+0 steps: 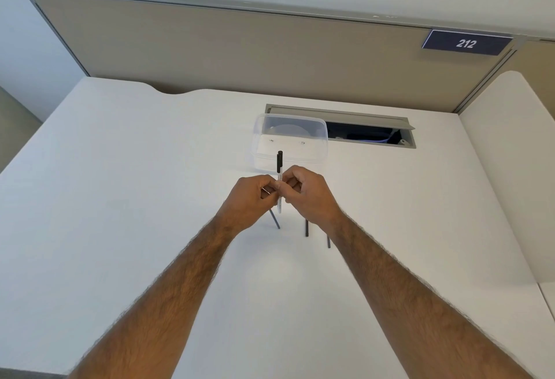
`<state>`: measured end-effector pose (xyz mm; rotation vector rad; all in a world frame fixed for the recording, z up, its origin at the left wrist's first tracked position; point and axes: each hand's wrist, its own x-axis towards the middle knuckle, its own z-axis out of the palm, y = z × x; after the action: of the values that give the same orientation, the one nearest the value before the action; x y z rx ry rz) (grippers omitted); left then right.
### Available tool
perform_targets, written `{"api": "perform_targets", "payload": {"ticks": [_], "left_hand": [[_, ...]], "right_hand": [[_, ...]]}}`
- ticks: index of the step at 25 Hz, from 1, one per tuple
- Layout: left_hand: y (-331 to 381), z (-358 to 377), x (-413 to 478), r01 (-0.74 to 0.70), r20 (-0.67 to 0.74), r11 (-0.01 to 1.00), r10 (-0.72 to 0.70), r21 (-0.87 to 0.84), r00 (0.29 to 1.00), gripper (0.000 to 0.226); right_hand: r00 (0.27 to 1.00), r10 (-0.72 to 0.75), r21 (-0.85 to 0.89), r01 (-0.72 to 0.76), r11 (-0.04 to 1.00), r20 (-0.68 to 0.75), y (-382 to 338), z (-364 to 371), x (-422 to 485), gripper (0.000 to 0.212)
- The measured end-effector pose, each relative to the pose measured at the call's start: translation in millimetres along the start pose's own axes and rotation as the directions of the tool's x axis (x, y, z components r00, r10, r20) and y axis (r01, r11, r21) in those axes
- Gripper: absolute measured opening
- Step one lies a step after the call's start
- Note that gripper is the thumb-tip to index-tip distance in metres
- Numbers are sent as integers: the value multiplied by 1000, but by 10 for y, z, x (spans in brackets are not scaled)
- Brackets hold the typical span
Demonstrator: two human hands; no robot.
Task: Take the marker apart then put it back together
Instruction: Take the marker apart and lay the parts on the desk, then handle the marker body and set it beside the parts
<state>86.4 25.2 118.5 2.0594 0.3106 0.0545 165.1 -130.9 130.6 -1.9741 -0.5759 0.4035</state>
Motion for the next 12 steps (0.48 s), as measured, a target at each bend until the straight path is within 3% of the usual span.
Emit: {"api": "perform_targets", "payload": {"ticks": [2,3,5,7,12], "left_hand": [[-29,-3,0,19,-4,1000,-19,-14,1000,5],[-43,1,-2,26,-8,1000,-26,-15,1000,5],[-62,2,-10,47,-18,998,-47,-29,999,4],[-90,-18,-15,69,-37,997,-71,-39,997,4],[-280,-196,-127,146,-173,986,-159,-81,972,7]], "right_hand": [[992,124,171,-117,978,-34,104,68,-48,15],[981,184,160,-173,972,-58,174,124,-86,19],[969,242,-104,-247,964,-56,325,269,-176,25],[972,233,-415,-210,885,5,432,425,-254,22],[971,202,-670,-67,739,127,496,737,-229,23]]}}
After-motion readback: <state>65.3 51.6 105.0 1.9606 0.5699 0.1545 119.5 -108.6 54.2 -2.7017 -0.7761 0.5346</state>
